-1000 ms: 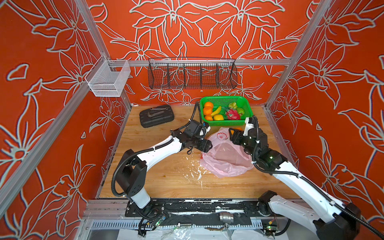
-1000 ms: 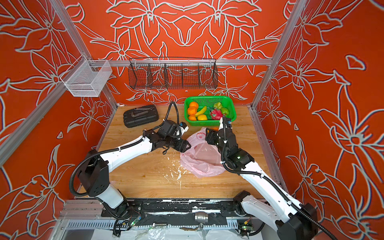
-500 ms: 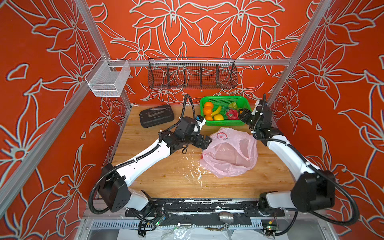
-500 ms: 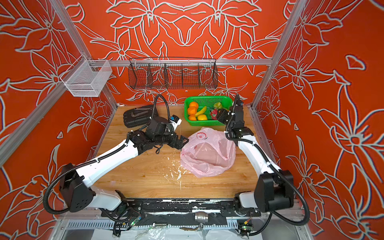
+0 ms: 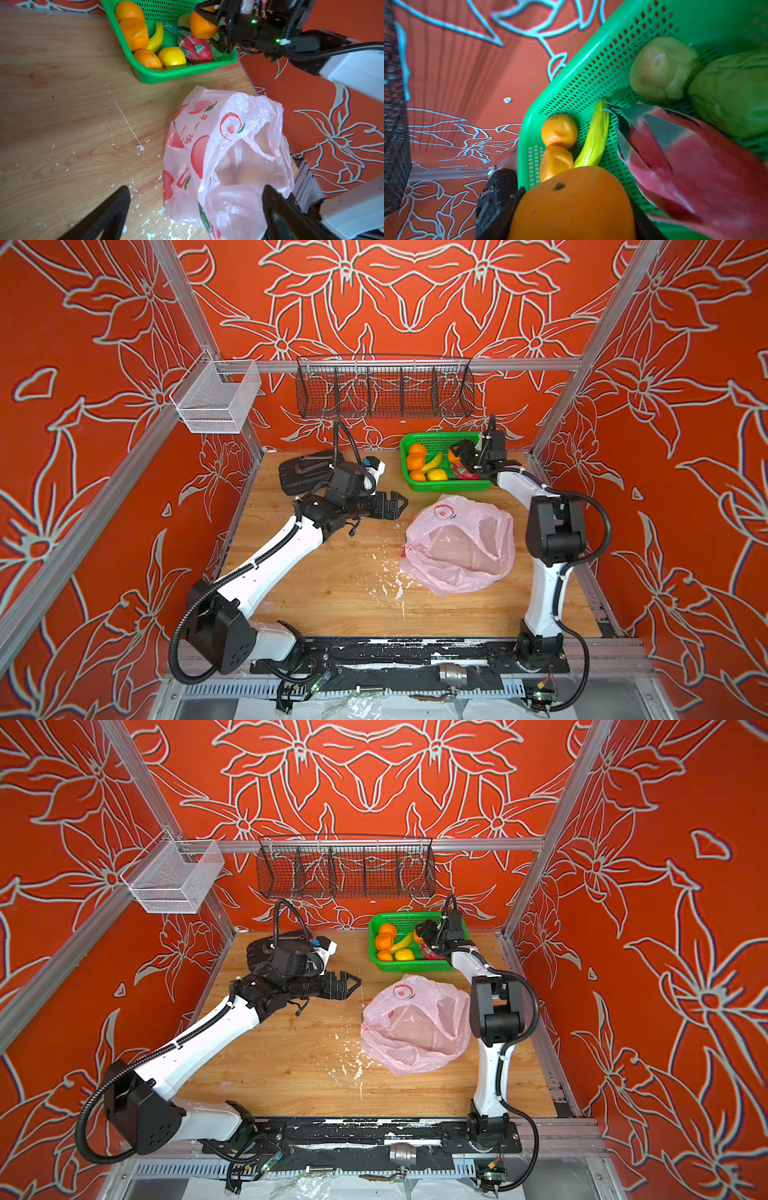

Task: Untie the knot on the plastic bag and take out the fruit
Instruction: 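Carry the orange to the green basket and open the right gripper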

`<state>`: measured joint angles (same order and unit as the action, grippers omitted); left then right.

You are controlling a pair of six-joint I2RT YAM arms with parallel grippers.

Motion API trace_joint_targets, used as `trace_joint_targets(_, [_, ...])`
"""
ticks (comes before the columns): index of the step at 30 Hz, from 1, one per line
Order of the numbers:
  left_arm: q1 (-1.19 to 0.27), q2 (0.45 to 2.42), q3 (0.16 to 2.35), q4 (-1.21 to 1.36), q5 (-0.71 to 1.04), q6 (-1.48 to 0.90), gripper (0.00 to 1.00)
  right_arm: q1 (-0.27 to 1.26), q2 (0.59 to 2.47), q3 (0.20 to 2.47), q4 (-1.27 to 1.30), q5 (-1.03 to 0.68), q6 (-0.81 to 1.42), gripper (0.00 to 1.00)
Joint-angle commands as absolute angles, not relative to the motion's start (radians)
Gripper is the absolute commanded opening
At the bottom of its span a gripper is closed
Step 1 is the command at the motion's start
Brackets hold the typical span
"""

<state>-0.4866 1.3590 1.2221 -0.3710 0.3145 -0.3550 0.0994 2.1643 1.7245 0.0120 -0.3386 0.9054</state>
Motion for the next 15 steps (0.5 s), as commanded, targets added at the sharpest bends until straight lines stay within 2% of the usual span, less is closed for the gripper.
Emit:
trace_joint_targets(1, [-0.479, 1.316, 1.191, -0.353, 0.371, -0.394, 0.98, 0.114, 2.271, 1.854, -0.001, -0.401, 1.112, 0.49])
trace_joint_targets(3, [-0.476, 1.305, 1.182, -0.364, 0.367, -0.397, 0.98, 0.122, 2.333, 1.929, 0.002, -0.399, 1.176, 0.49])
trace_joint_targets(8, [-0.476, 1.271, 1.146, -0.377, 0.331, -0.403, 0.98, 0.143, 2.520, 2.266, -0.225, -0.337, 1.223, 0.48])
trace_joint_targets(15, [-0.476, 1.236, 1.121, -0.389, 0.309, -0.402, 0.98, 0.155, 2.753, 2.618, -0.349, -0.286, 1.331, 0.56])
